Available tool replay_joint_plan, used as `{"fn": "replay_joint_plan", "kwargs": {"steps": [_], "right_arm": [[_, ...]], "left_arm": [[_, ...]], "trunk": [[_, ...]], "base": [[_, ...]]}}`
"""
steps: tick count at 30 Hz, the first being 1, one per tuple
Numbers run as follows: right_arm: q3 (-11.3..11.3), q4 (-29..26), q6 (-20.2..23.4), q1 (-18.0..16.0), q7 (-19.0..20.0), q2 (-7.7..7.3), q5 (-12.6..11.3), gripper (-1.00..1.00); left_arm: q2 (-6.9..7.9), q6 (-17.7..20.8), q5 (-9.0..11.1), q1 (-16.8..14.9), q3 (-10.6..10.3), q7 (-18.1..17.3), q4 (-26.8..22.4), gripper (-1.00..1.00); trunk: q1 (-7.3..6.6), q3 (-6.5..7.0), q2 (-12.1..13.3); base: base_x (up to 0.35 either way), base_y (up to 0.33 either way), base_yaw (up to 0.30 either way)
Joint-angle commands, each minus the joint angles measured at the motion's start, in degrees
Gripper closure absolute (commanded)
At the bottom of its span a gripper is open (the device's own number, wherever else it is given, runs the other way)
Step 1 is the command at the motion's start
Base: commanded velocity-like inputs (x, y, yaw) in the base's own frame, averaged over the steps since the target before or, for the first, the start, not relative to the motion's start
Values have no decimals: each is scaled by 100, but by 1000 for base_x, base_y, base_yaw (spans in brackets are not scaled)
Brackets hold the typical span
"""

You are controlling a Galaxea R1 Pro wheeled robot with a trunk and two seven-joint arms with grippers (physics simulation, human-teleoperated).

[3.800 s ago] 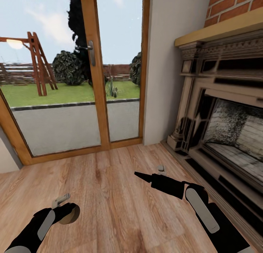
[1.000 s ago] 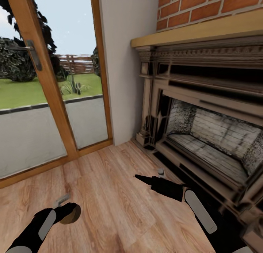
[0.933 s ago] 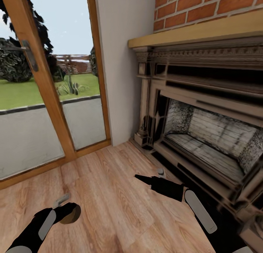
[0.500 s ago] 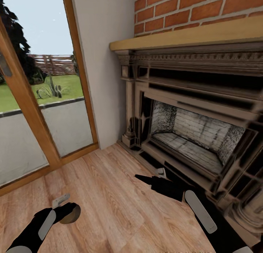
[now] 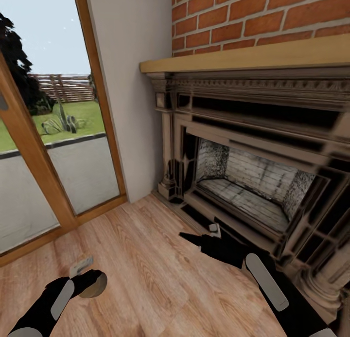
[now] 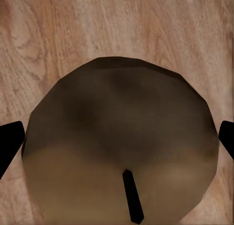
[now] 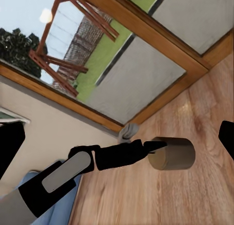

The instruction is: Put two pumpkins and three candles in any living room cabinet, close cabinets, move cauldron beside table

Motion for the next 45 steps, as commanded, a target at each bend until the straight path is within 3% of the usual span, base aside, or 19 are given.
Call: {"fn": "replay_joint_plan", "kwargs": {"steps": [1,39,45], "right_arm": [[6,0,24,-3,-3,-2,-26,-100],[5,-8,0,-1,-3,-17,-23,-100],[78,24,-22,-66,-6,60,-30,-100]], "left_arm": [[2,30,63,1,3,43,-11,100],[-3,-10,68,1,9,46,4,100],[-13,19,120,62,71,50,-59,100]], "trunk": [[-23,19,39],[-858,716,1563],[-945,787,1722]], "base": [[0,0,-166],[0,0,-10],[0,0,0]]}}
